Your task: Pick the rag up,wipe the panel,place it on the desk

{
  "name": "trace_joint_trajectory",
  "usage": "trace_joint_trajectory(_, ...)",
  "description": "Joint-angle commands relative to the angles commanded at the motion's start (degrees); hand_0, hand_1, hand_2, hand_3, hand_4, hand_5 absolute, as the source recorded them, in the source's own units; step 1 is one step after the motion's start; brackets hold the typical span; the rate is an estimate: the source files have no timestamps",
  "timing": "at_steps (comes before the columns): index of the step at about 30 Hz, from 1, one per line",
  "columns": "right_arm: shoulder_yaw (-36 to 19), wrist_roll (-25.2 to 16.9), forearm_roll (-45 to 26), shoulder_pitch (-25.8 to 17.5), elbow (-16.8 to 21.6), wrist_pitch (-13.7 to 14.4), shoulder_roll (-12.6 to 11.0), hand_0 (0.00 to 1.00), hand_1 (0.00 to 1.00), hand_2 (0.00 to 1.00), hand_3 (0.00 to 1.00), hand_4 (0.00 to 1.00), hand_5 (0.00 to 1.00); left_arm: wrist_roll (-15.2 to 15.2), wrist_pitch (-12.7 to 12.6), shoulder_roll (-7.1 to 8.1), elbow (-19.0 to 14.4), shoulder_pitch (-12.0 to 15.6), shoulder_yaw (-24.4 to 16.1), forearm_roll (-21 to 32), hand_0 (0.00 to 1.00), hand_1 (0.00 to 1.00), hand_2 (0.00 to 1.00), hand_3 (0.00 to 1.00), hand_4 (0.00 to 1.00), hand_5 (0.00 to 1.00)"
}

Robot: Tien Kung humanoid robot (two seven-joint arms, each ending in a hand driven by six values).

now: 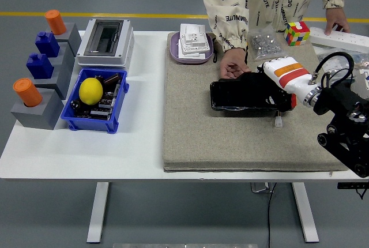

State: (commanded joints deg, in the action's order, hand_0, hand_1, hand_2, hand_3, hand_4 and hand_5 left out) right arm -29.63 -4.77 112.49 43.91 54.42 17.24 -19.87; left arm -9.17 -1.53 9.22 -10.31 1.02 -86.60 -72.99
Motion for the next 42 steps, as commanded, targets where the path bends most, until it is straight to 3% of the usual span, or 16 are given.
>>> trace_joint_trajectory(13,7.6,0.1,-0.8,4.5,0.1,0.2,8.1,0.286,0.424,0.488,0.470,0.998,0.078,0.0,0.1,0.30,0.0,0.1,0.9,0.0,0.642,0.692,0.732,0.565,0.593,0.467)
trace_joint_trajectory(23,9.3,0.2,-0.7,6.4,0.5,0.3,12.0,0.286,0.424,0.488,0.471,0.998,0.079,-0.2,0.0,0.43,0.0,0.2,1.0,0.0,0.642,0.691,0.731,0.565,0.592,0.468)
trace_joint_trajectory(29,9.0,0.2,-0.9,6.3,0.3,0.3,11.6,0.288,0.423,0.488,0.471,0.998,0.079,-0.1,0.0,0.41,0.0,0.1,1.0,0.0,0.642,0.691,0.732,0.565,0.592,0.468)
trace_joint_trajectory(42,7.7,0.2,-1.4,4.5,0.2,0.2,7.6,0.286,0.425,0.488,0.471,0.998,0.079,0.0,-0.2,0.19,0.0,-0.1,0.6,0.2,0.642,0.691,0.733,0.565,0.593,0.468)
